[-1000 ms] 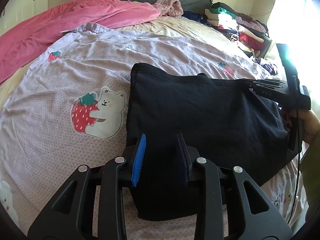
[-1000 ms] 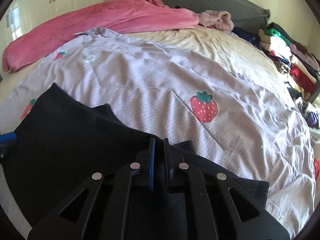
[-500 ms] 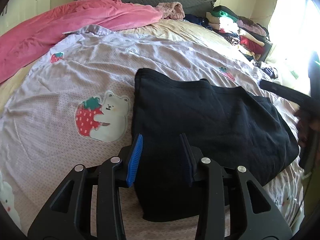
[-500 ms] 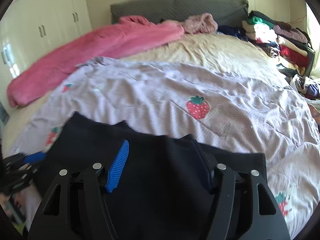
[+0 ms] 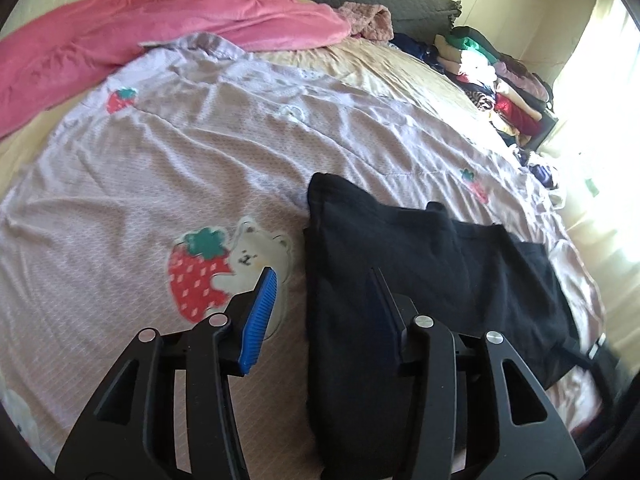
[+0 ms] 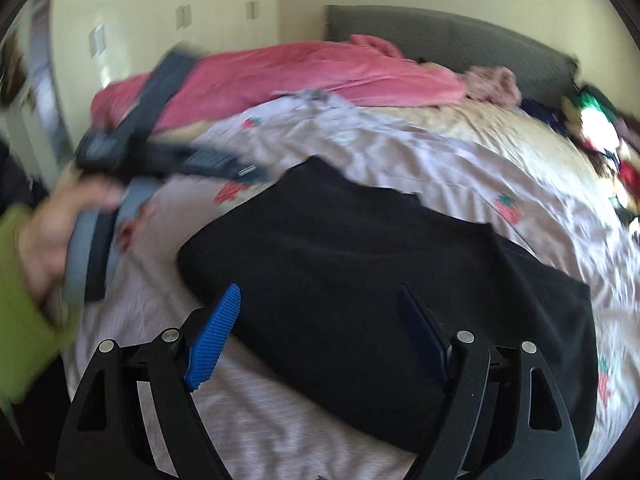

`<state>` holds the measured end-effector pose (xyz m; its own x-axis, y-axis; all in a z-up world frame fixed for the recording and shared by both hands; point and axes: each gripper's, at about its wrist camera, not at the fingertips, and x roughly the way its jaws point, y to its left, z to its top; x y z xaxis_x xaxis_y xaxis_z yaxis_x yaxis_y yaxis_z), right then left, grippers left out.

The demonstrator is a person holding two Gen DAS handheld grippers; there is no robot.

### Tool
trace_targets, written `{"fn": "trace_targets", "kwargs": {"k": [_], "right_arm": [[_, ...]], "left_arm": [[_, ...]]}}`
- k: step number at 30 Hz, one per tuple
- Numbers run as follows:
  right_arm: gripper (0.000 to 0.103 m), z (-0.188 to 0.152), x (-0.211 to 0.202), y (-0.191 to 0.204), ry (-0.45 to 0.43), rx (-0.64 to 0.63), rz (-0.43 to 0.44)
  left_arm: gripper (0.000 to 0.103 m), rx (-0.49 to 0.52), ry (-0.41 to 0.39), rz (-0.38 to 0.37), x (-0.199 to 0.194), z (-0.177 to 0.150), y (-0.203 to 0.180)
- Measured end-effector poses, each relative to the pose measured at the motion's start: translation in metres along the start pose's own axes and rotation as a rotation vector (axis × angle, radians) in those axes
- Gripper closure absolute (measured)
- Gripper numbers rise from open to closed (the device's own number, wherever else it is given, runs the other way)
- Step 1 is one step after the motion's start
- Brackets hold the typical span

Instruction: Fold small clothes

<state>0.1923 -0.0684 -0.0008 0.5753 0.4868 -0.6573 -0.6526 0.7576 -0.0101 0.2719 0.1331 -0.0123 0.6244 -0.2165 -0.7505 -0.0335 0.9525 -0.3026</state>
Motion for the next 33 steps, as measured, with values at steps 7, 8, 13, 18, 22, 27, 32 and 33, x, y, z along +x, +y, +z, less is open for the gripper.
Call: {"fn": "trace_targets", "kwargs": {"k": [7,8,13,18,22,27,32,33], "right_arm": [[0.024,-0.014,0.029,0.035,0.065,-0.055,0.08],[0.024,-0.015,0.033,0.036,0.073,-0.056,0.077],[0.024,-0.021,0.055,0.045,0.102,-0.118,-0.015],[0.023,-0.021,0.071,0.057,0.103,-0.227,-0.121],[0.041,-0.024,0.073,0.052,0.084,-0.229,-0.123],[0.083,-0.016,0.056,0.023,0.011,-0.084,-0.049],[0.086,-0.019,0.022,-0.005,-0.108,0.101,0.044],[0.086,-0.021,0.012,-0.012,-0.138,0.141,0.054]], "left_arm": [[0.064,-0.005,0.081,-0.037,0.032,0.011,-0.013],[0.064,-0.004,0.084,-0.032,0.035,0.01,-0.014],[0.064,0.029,0.09,0.007,0.044,0.008,-0.017],[0.059,0.04,0.107,0.027,0.054,0.011,-0.017],[0.058,0.019,0.132,0.036,0.063,0.011,-0.015],[0.09,-0.014,0.13,0.037,0.059,0.011,-0.022],[0.092,0.004,0.042,0.002,0.024,0.012,-0.057],[0.092,0.025,0.018,-0.009,0.014,0.013,-0.069]]}}
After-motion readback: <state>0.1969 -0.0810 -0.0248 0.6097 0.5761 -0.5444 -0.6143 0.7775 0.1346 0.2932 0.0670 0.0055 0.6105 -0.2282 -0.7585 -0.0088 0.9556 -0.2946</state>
